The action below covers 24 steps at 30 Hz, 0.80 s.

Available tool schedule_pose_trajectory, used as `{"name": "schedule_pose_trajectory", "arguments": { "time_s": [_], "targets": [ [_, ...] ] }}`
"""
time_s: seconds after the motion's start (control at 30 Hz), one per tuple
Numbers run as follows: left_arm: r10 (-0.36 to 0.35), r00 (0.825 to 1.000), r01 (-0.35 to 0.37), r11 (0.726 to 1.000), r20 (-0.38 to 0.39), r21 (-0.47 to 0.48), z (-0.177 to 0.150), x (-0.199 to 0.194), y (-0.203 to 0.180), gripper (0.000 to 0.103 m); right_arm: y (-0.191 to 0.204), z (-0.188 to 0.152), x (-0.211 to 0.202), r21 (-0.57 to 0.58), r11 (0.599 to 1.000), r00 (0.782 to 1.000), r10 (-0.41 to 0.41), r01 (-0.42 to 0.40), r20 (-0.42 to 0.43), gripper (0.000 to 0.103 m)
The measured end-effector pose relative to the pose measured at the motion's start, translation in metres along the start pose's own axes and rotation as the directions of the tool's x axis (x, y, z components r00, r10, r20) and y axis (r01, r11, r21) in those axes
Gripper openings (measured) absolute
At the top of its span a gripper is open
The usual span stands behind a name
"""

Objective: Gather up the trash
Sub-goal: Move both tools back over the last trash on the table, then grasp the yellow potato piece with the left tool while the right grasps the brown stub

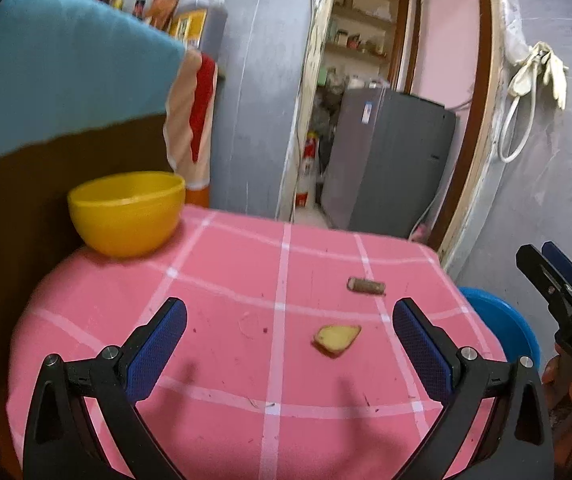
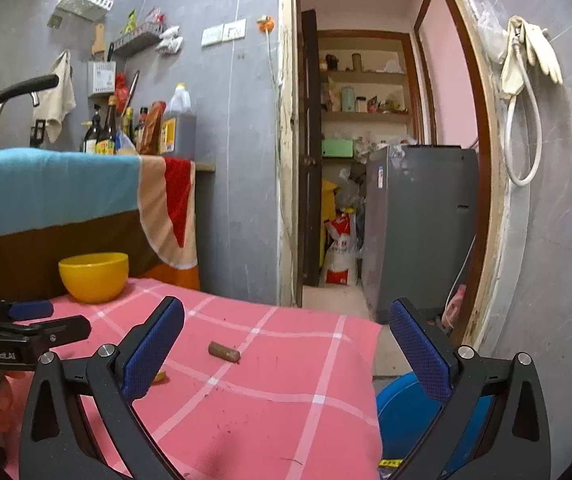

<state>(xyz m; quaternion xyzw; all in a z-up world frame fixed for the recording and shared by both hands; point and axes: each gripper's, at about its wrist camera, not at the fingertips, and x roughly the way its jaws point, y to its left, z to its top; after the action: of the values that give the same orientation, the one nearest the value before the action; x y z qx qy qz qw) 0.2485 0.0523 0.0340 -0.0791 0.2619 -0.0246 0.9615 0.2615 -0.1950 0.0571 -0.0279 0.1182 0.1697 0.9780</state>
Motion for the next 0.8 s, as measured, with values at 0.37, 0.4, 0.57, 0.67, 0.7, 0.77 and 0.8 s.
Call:
{"name": "schedule_pose_trajectory", "arguments": {
  "time_s": [0.37,0.4,0.57,0.67,0.7,0.77,0.8],
  "targets": [
    [-0.049,0.982,0.06,0.997,-0.182,0.057,-0.005,0.037,-0.013,0.095,-0.007,-0.006,0.041,0.009,0.999,0.978,0.05,-0.049,-0.202,0.103],
    [-0.056,0.977,0.07,0.995,-0.204,0.064,-0.005,0.042,-0.014,0.091,-0.009,-0.007,0.045,0.017,0.998,0.973,0.055,-0.053,-0.224,0.103],
    [-0.084,0.949,0.111,0.991,-0.305,0.073,-0.006,0.067,-0.019,0.066,-0.013,-0.011,0.063,0.037,0.997,0.948,0.077,-0.069,-0.309,0.095],
    [-0.081,0.935,0.117,0.99,-0.346,0.083,-0.008,0.078,-0.022,0.053,-0.013,-0.014,0.076,0.043,0.995,0.926,0.1,-0.091,-0.363,0.09],
    [-0.075,0.937,0.115,0.989,-0.342,0.097,-0.008,0.078,-0.023,0.05,-0.013,-0.015,0.081,0.051,0.994,0.916,0.113,-0.101,-0.386,0.09],
    [-0.076,0.934,0.123,0.986,-0.348,0.116,-0.008,0.078,-0.024,0.038,-0.013,-0.016,0.089,0.063,0.992,0.898,0.129,-0.113,-0.421,0.086],
    [-0.075,0.934,0.126,0.984,-0.349,0.124,-0.008,0.079,-0.024,0.032,-0.012,-0.017,0.093,0.066,0.991,0.887,0.135,-0.118,-0.441,0.086]
  ]
}}
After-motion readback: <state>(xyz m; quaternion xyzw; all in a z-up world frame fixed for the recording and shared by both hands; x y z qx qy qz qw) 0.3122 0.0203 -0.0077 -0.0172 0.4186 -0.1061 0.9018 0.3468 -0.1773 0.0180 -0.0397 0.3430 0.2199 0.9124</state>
